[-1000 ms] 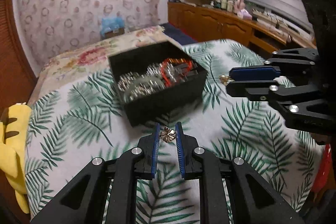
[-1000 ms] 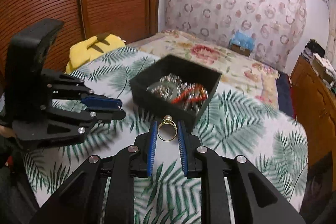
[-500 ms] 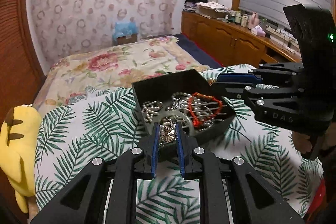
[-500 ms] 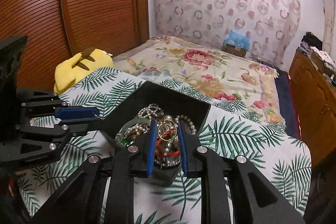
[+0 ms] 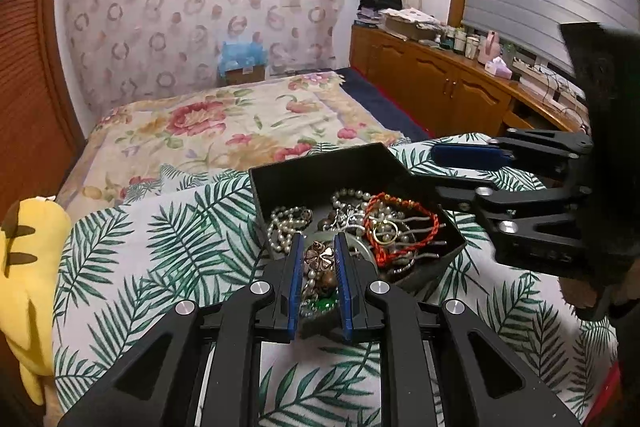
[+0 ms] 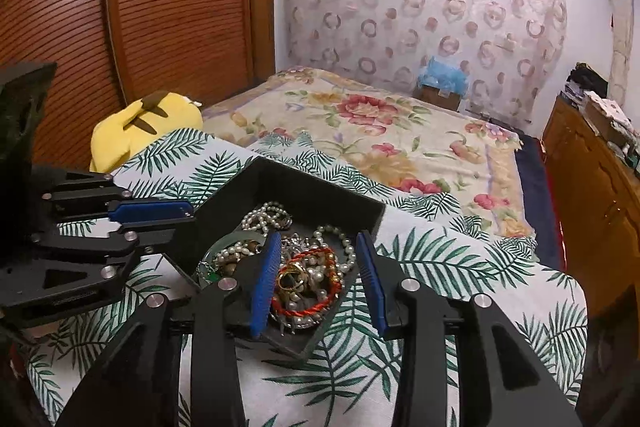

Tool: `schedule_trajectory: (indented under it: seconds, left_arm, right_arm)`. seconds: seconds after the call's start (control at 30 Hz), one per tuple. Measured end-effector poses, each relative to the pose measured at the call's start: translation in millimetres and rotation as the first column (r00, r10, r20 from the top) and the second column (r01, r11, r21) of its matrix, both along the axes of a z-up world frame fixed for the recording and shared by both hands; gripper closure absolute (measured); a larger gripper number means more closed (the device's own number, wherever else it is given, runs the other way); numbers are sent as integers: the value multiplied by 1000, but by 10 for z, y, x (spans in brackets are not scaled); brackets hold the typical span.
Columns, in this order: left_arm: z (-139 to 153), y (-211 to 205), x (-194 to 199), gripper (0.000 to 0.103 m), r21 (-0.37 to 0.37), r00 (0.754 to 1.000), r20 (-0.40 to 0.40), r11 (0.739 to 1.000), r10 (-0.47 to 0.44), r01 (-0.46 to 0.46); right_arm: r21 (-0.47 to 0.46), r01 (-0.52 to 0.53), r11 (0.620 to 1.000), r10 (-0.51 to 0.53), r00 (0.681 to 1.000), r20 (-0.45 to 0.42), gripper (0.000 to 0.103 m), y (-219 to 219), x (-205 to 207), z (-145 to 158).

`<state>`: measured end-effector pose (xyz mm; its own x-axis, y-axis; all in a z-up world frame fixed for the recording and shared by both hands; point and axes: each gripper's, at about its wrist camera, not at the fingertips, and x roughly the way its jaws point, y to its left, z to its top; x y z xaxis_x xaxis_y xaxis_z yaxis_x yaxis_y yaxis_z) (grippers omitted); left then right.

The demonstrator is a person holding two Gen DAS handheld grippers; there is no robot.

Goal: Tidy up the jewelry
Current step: 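Lower the gold ring and flower earring into the black box, open both tools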

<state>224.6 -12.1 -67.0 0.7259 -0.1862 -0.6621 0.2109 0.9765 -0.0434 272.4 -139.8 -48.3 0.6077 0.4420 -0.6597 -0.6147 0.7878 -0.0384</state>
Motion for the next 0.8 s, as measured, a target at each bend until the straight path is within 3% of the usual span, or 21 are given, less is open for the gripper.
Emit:
schedule_trajectory:
  seconds: [0.6,0.63,0.73,0.8]
  left_arm:
    - [84,-173,452,89,5,1000,28,1000,4,-5]
    - [80,-177,452,86,4,1000,25,1000,7,-7]
    - [90,-190,405,57,-5,1000,30,1000,7,-6]
    - [114,-190,347,46,-9,999,47,1000,6,-5]
  right_arm:
    - [37,51,998,-51,999,3,61,-386,-182,52]
    - [40,51,998,-51,999,1,61,-398,-189,44]
    - [40,52,998,-52,999,1,62,-410,-208,25]
    - [43,53,998,-53,999,0,62,-408,-221,21]
